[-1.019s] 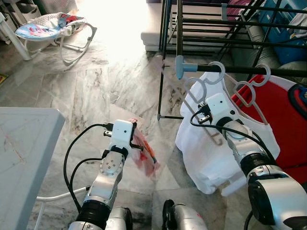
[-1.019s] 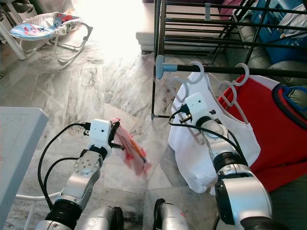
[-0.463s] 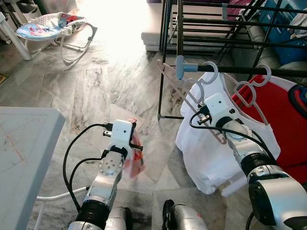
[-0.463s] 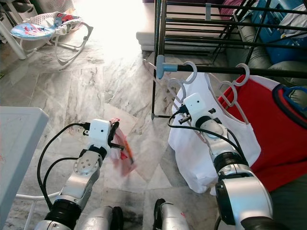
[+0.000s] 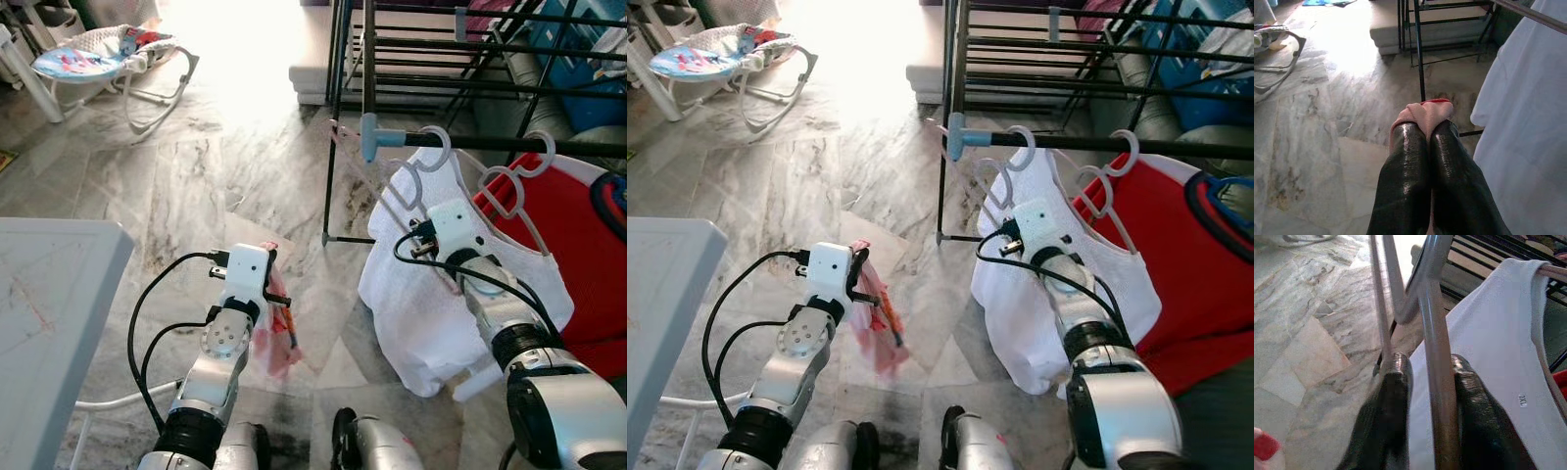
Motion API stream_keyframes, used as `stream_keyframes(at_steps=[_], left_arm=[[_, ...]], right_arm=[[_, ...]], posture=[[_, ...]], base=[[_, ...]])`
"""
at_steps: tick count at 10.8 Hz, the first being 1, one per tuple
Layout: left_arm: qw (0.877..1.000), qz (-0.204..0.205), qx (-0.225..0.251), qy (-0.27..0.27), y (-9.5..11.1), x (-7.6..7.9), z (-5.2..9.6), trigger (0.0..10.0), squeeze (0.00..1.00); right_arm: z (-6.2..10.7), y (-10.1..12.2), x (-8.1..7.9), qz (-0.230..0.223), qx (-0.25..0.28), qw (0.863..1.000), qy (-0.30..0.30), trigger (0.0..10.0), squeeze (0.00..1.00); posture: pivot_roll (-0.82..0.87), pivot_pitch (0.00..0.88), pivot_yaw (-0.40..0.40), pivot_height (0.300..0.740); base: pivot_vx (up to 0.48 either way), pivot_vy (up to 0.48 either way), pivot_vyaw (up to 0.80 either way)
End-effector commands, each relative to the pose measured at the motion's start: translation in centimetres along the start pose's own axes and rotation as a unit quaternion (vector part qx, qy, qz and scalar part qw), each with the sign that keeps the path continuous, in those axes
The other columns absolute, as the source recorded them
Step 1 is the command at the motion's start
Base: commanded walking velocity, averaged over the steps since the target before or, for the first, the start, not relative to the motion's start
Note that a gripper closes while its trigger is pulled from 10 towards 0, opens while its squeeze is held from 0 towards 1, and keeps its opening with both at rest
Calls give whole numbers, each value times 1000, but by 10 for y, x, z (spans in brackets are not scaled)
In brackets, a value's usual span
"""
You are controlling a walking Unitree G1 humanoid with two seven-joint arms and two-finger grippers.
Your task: Hang hanger
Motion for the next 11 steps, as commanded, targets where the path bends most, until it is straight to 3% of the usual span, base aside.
stream_keyframes(at_steps=[1, 2, 8, 9, 11], left_arm=[[1000, -7, -9, -1, -3, 0, 0, 10000, 0], [1000, -8, -11, 0, -4, 0, -1, 10000, 0], [1000, -9, -13, -1, -5, 1, -1, 10000, 0], [1000, -9, -13, -1, -5, 0, -1, 10000, 0], [1000, -9, -16, -1, -7, 0, 0, 10000, 0]], right_arm=[[0, 3, 1, -11, 8, 1000, 3, 10000, 565], [-2, 10, 2, -16, 16, 1000, 7, 10000, 0], [-7, 22, 4, -18, 19, 999, 35, 10000, 0], [-8, 25, 4, -20, 22, 999, 37, 549, 0], [-9, 30, 4, -26, 31, 998, 42, 0, 0]], posture=[[-15, 157, -9, 740], [-14, 155, -10, 740], [-12, 154, -12, 740], [-12, 154, -12, 740], [-12, 155, -14, 740]], base=[[0, 0, 0], [0, 0, 0], [0, 0, 0], [0, 0, 0], [0, 0, 0]])
Point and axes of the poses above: a point about 5 cm out from each wrist's last joint towards the gripper, its own z axis pointing back from the gripper into the wrist, its own y axis along the axis of the wrist's last joint, x = y × z, the point moved 4 cm from there along -z, pointing out of the wrist towards the gripper
